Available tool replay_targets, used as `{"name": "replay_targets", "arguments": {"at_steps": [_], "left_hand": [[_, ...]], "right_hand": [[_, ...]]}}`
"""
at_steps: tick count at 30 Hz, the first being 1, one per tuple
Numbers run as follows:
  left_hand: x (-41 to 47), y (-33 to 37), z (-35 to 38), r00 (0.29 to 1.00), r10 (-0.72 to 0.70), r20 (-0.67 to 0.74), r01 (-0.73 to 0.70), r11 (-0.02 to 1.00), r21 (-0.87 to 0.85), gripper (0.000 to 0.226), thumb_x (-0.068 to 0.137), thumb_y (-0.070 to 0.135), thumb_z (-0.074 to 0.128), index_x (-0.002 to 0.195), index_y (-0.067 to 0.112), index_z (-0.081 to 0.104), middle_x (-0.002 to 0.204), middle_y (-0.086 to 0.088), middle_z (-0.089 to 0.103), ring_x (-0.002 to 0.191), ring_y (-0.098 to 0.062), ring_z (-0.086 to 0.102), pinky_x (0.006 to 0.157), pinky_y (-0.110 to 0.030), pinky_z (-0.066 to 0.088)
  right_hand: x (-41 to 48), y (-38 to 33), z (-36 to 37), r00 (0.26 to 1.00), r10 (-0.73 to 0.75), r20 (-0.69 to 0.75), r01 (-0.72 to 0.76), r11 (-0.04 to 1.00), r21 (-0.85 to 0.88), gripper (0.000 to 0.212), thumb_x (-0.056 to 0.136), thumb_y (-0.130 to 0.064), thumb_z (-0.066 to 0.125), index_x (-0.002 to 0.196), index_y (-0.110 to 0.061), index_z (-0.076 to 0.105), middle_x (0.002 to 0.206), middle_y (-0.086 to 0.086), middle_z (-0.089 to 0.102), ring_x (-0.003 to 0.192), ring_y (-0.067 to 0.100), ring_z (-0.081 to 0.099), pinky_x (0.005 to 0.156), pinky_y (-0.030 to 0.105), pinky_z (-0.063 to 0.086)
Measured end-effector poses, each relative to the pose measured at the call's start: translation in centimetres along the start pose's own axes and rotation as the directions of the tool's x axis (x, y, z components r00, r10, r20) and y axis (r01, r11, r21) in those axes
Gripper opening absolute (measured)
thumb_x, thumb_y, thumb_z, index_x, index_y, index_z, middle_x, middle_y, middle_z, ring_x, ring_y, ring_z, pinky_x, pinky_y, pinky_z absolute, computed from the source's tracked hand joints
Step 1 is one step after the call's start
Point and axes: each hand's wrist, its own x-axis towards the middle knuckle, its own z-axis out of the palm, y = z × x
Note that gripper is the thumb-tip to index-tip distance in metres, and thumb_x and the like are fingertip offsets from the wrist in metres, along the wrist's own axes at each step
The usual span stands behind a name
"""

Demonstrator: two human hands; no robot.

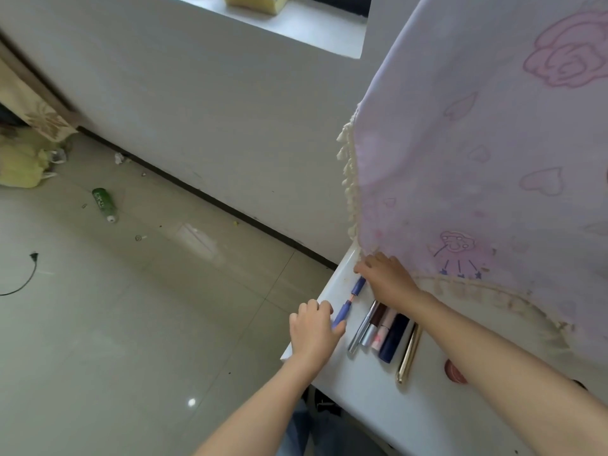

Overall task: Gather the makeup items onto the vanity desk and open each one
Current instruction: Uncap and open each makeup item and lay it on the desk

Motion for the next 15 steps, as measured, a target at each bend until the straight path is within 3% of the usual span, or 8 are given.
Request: {"name": "replay_targets", "arguments": {"at_steps": [1, 4, 8, 11, 15], "left_hand": [[-0.3, 0.0, -0.1, 0.993, 0.050, -0.108, -0.045, 0.998, 0.046, 0.027, 0.075, 0.042, 0.065, 0.090, 0.020, 0.063, 0.085, 0.004, 0.057, 0.076, -0.014, 0.049, 0.067, -0.024, 0.028], [-1.5, 0.4, 0.2, 0.983, 0.168, -0.079, -0.158, 0.981, 0.116, 0.029, 0.044, 0.045, 0.082, 0.053, 0.028, 0.059, 0.052, 0.012, 0.051, 0.048, -0.008, 0.050, 0.049, -0.018, 0.028], [-3.2, 1.3, 1.1, 0.965, 0.259, -0.036, -0.249, 0.952, 0.179, 0.035, 0.038, 0.042, 0.084, 0.044, 0.025, 0.053, 0.047, 0.011, 0.048, 0.045, -0.011, 0.042, 0.052, -0.018, 0.023], [-3.4, 1.9, 1.6, 0.961, 0.273, -0.050, -0.255, 0.939, 0.230, 0.038, 0.034, 0.033, 0.084, 0.038, 0.021, 0.048, 0.042, 0.007, 0.044, 0.050, -0.013, 0.023, 0.051, -0.020, 0.018], [-3.2, 1.9, 2.1, 0.969, 0.243, -0.043, -0.224, 0.940, 0.256, 0.039, 0.031, 0.033, 0.084, 0.035, 0.021, 0.047, 0.038, 0.007, 0.042, 0.052, -0.014, 0.019, 0.048, -0.022, 0.017]], "right_hand": [[-0.3, 0.3, -0.2, 0.997, 0.065, -0.029, -0.063, 0.995, 0.077, 0.047, 0.086, 0.002, 0.043, 0.129, -0.018, 0.044, 0.128, 0.007, 0.049, 0.117, 0.025, 0.042, 0.093, 0.032, 0.036], [-1.5, 1.3, -0.2, 0.966, 0.258, -0.031, -0.235, 0.919, 0.316, 0.040, 0.091, -0.004, 0.041, 0.127, -0.019, 0.049, 0.123, 0.008, 0.051, 0.109, 0.026, 0.048, 0.087, 0.028, 0.039], [-2.7, 1.7, 0.6, 0.961, 0.277, 0.021, -0.261, 0.874, 0.410, 0.032, 0.090, -0.009, 0.045, 0.118, -0.019, 0.055, 0.117, 0.009, 0.052, 0.102, 0.025, 0.054, 0.082, 0.026, 0.041], [-3.3, 1.2, 0.8, 0.965, 0.259, 0.029, -0.248, 0.876, 0.415, 0.027, 0.092, -0.014, 0.048, 0.118, -0.019, 0.056, 0.115, 0.009, 0.051, 0.100, 0.025, 0.055, 0.084, 0.026, 0.043], [-3.8, 0.8, 1.1, 0.961, 0.265, 0.074, -0.271, 0.866, 0.420, 0.030, 0.091, -0.012, 0.047, 0.118, -0.019, 0.057, 0.118, 0.011, 0.051, 0.104, 0.026, 0.055, 0.088, 0.030, 0.044]]}}
